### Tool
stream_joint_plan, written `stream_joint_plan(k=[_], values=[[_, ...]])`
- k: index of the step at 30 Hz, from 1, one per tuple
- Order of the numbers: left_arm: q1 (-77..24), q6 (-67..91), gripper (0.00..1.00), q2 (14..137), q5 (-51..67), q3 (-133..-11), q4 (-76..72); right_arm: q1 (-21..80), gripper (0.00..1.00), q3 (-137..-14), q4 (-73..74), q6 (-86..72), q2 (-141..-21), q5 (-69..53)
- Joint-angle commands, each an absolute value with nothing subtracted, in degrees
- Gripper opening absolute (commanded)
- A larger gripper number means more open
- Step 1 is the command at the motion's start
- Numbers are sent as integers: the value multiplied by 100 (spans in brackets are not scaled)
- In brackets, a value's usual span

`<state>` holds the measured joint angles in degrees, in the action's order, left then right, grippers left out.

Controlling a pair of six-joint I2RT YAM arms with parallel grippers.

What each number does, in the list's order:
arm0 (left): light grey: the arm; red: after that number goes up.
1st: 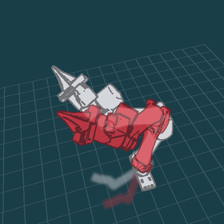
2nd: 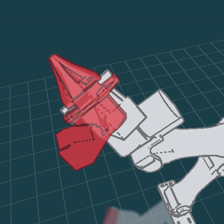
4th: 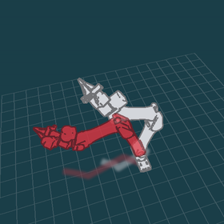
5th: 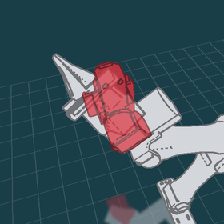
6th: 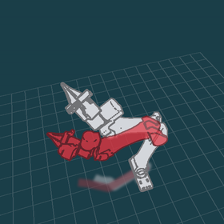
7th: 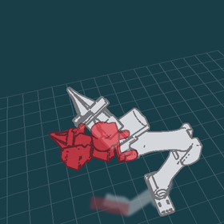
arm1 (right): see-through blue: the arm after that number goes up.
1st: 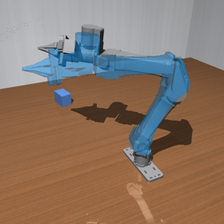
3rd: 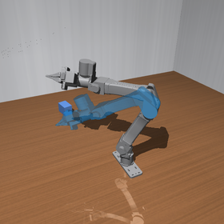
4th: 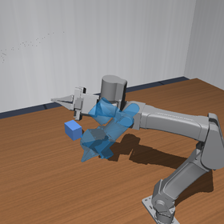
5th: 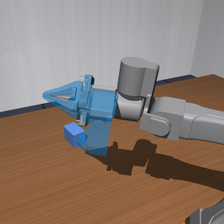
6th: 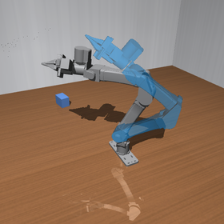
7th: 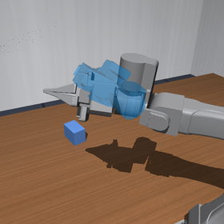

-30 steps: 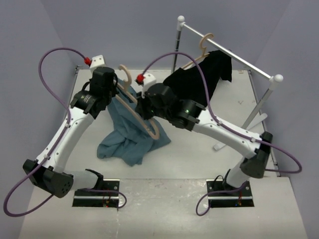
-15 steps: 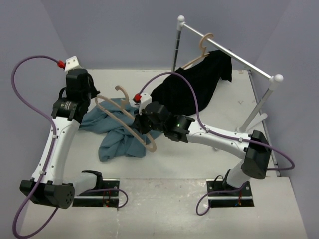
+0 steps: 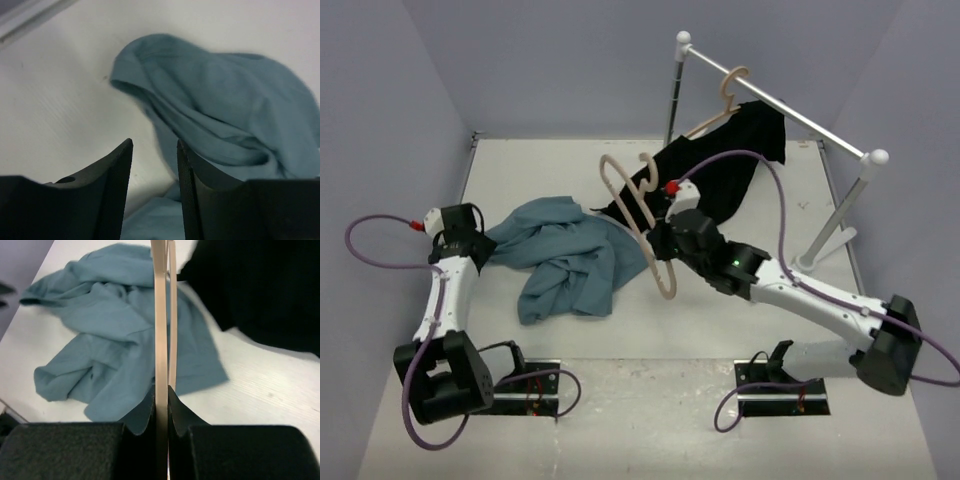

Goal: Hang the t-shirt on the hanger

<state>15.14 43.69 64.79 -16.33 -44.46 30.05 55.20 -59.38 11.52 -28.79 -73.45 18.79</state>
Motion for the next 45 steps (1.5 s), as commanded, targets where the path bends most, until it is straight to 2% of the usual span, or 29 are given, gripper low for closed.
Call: stream_joint_plan(k=[1,4,7,9,11,13,14,19,25,27,28,33,39,43,45], values=[[2083,4897,44,6890,-850,-4013,2202,5281,0,-5496,1081,-3004,-6254,1999],[2109,4967,47,7206,-759,-3869,1767,5256,0,-5244,1068,-2932,-5855,1502],[2109,4984,54,7457,-694,-3759,1444,5256,0,-4860,752,-2973,-5649,940],[2109,5005,64,7581,-681,-3673,1260,5256,0,-4618,546,-3051,-5586,473],[2109,5017,64,7632,-647,-3569,1069,5273,0,-4459,318,-3109,-5600,99],[2108,5045,59,7601,-614,-3485,946,5273,0,-4377,231,-3114,-5635,-258],[2101,5132,51,7506,-607,-3332,845,5273,0,-4377,203,-3085,-5730,-368],[2101,5230,49,7313,-720,-3191,764,5282,0,-4439,167,-3085,-5774,-650],[2101,5155,26,7550,-679,-3362,664,5282,0,-4480,281,-3008,-5807,-631],[2101,5101,5,7637,-626,-3415,636,5282,0,-4491,313,-2957,-5810,-679],[2101,5078,0,7668,-576,-3438,622,5285,0,-4497,330,-2939,-5804,-685],[2101,5001,0,7590,-421,-3501,598,5282,0,-4579,513,-2833,-5730,-627],[2062,4890,0,6667,-262,-3450,801,5282,0,-4677,629,-2795,-5699,-606],[1741,4544,0,6311,-211,-3840,1158,5282,0,-4737,694,-2742,-5631,-791],[1245,4226,0,6221,-20,-4239,1194,5282,0,-4864,809,-2522,-5621,-1123]])
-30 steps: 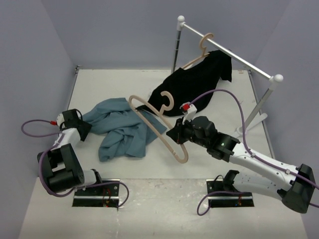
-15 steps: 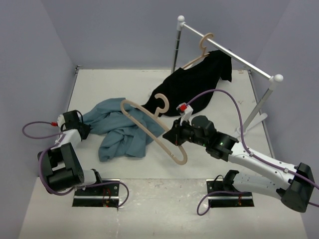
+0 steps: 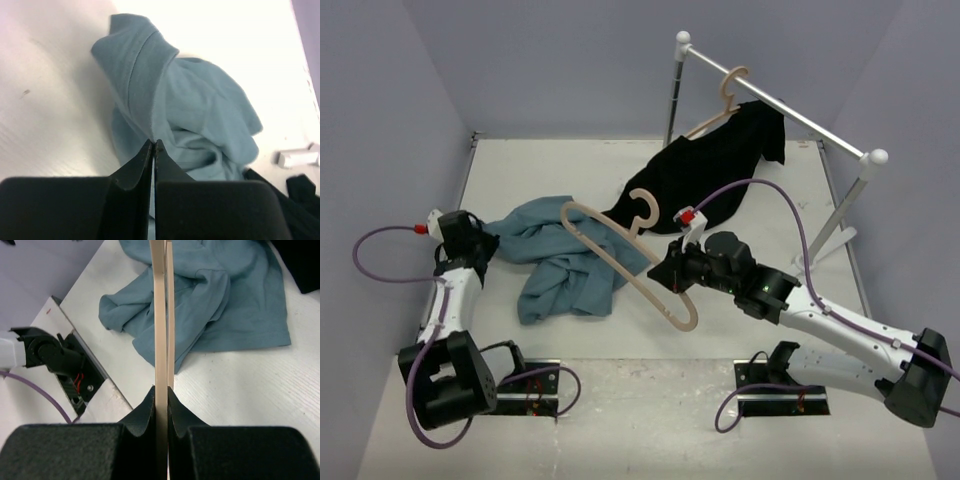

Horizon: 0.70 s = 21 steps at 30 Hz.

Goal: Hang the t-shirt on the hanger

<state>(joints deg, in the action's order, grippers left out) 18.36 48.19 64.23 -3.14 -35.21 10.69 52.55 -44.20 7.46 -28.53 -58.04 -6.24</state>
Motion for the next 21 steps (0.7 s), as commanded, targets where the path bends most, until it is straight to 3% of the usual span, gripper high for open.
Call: stream_joint_plan(k=[1,5,13,16,21], values=[[969,4103,0,6210,81,-4404,1189,5282,0,-4917,883,-2479,-5605,-1131],[-489,3461,0,6505,234,-5342,1407,5270,0,-5023,1128,-2491,-5205,-785],[-2668,2518,0,7379,107,-7611,2826,5222,0,-5388,2733,-2583,-4019,1217],[-2931,2356,0,7457,50,-8253,3373,5221,0,-5544,3660,-2668,-3384,1588],[-2936,2430,0,7437,-604,-8223,3670,5221,0,-5498,4073,-2799,-2813,1281]])
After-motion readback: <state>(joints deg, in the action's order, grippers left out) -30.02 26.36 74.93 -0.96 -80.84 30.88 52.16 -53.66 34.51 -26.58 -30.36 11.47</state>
